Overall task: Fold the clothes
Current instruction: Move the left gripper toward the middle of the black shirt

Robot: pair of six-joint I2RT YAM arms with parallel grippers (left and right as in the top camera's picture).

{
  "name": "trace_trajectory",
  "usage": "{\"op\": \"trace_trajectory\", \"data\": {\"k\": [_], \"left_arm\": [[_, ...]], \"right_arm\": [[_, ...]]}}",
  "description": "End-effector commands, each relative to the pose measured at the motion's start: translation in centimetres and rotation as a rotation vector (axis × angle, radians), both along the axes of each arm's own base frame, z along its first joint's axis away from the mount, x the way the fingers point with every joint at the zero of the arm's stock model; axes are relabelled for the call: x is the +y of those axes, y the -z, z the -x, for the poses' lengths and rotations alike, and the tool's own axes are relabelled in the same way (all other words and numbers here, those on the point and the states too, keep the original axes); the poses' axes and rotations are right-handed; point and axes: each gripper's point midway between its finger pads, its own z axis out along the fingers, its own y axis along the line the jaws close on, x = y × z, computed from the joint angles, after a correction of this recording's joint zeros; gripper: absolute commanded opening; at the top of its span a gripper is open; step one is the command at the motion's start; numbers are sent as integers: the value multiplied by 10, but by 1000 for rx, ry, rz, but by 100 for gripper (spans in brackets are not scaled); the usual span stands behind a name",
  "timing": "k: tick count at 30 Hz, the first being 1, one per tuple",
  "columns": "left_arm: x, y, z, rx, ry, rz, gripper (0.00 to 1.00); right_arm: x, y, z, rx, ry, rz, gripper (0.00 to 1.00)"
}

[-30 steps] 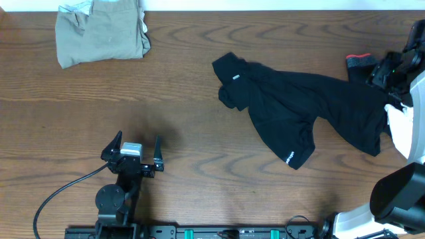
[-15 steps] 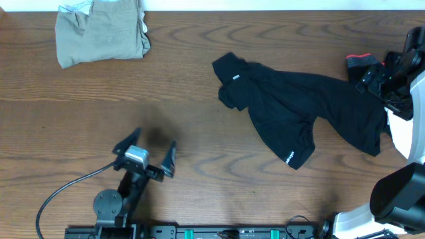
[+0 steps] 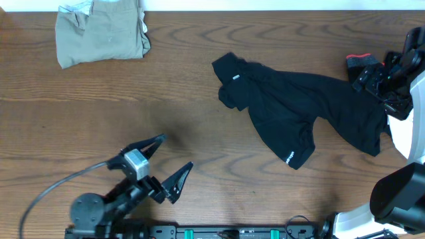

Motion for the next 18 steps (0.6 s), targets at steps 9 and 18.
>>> {"op": "trace_trajectory", "data": {"k": [9,18], "left_arm": [[-18,-38,-16,177,133,120,98],[-42,26,-29,487,18,-18,98]], "right_arm": [[7,-1,1,8,0,-17,99],[6,-1,-2,-6,-1,-17,99]]}}
